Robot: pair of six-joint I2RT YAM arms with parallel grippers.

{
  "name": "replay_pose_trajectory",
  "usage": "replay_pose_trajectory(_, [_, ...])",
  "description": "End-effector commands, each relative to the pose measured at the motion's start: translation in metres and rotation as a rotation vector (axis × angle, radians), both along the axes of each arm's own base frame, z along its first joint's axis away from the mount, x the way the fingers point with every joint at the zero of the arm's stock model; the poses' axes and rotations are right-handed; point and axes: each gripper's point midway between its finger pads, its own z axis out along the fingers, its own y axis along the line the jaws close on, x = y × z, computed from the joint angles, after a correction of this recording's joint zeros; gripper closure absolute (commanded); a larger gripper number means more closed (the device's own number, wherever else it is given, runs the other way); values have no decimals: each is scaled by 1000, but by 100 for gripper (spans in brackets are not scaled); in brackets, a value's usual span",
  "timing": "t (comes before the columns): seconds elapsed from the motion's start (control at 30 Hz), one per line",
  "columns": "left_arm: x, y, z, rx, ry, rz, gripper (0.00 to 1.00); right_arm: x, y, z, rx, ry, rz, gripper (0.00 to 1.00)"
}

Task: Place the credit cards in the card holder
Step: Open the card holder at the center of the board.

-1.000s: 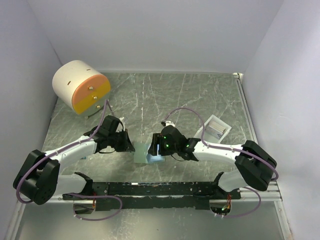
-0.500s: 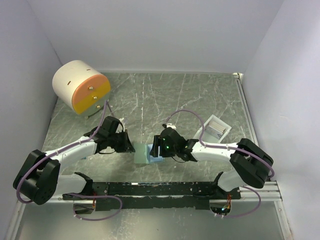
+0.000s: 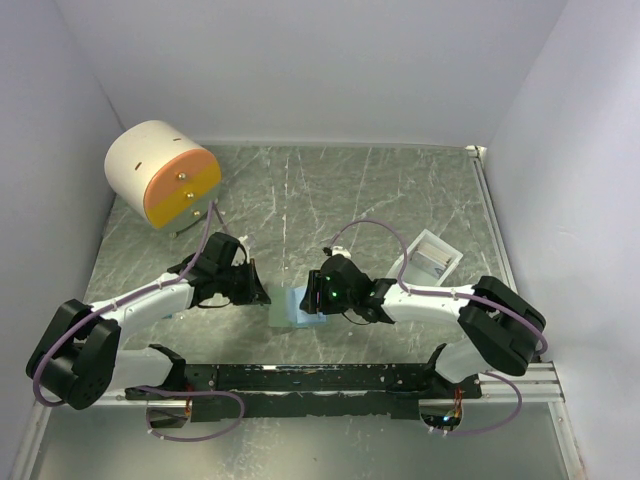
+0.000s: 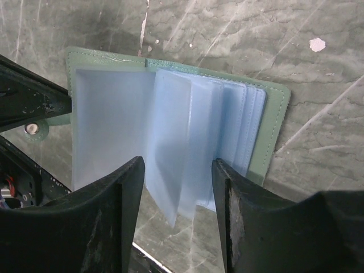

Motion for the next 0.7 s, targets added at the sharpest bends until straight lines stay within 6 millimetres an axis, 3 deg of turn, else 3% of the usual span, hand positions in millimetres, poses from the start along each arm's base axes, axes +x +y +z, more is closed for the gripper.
replay_pose_trajectory(0.0, [1, -3, 1, -26, -4, -8, 93, 2, 5, 5, 14, -22, 15, 49])
replay_pose_trajectory(0.17, [0, -3, -1, -26, 0, -9, 93, 2, 8, 11, 36, -31, 28, 48])
replay_pose_trajectory(0.43, [-2, -3, -5, -26, 11, -8, 93, -3, 26, 43, 204, -78, 81, 44])
replay_pose_trajectory(0.53, [-2, -2, -5, -26, 11, -8, 93, -3, 23, 46, 220, -95, 66, 48])
replay_pose_trajectory(0.67, [-3, -2, -6, -27, 14, -8, 93, -1, 17, 34, 179, -77, 36, 58])
